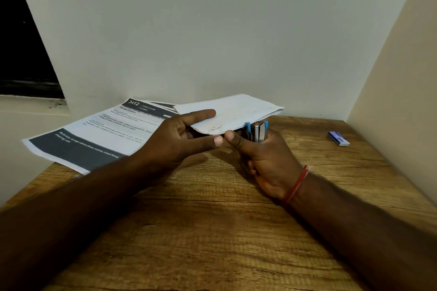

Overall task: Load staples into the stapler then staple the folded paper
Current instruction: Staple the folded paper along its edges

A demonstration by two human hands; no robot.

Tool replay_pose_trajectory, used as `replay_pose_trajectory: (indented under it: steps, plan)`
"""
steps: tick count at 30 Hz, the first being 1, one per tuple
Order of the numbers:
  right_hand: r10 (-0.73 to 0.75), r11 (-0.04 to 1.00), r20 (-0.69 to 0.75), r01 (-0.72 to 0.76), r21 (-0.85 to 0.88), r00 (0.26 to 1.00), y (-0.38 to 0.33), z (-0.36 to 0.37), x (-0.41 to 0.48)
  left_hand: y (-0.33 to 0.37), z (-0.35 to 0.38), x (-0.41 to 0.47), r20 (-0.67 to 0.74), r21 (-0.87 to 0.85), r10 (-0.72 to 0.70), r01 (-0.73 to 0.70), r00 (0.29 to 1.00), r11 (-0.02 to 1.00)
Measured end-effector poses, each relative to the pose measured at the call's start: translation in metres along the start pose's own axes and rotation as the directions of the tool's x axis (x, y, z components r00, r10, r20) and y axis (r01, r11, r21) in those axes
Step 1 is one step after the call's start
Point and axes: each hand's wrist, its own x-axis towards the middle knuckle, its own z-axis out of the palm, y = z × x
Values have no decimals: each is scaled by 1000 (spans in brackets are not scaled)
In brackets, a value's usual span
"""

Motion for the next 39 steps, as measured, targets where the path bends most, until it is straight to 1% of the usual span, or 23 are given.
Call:
replay_pose_trajectory:
  steps: [3,6,10,14,16,20,24,28,30,32,34,36,39]
  plan:
    - [7,1000,-23,-7,1,1000,1,-1,0,0,-2,2,-10,-12,-13,13,1000,1000]
    - [5,1000,-7,-5,-4,1000,0,-1,0,-3,-3,4,-7,-49,-17,16,1000,999]
    - [-20,998,-12,21,53,1000,-3,2,-2,-5,-1,8,-6,-112,-12,11,1000,994]
    - [-13,996,-6,13,86,1000,-4,2,-2,-6,-1,12,-10,-155,-6,4,1000,988]
    - [-4,997,-23,6,73,1000,-3,-1,0,-7,-1,12,-13,-144,-7,6,1000,990]
    - [24,999,-54,-25,-24,998,6,-7,8,-8,-4,10,12,-91,-9,10,1000,996]
    - [124,990,-93,-118,73,988,9,-13,15,-4,-1,8,-13,67,27,-26,1000,997]
    - [121,984,-127,-101,148,985,6,-9,16,3,5,2,-36,157,43,-37,998,987]
    - [102,991,-148,-88,100,984,5,-7,14,5,6,-1,-41,225,48,-37,998,974]
    - [40,999,-159,-40,2,987,3,-7,11,6,7,-2,-64,266,59,-40,996,963]
    - [-66,995,-134,55,-79,989,1,-3,5,7,10,-2,-84,257,86,-62,993,964]
    - [-145,982,-85,134,-131,986,-1,1,1,6,11,-1,-111,237,84,-56,990,970]
    - [-167,966,-49,153,-210,985,3,3,0,2,8,4,-157,217,93,-57,983,975]
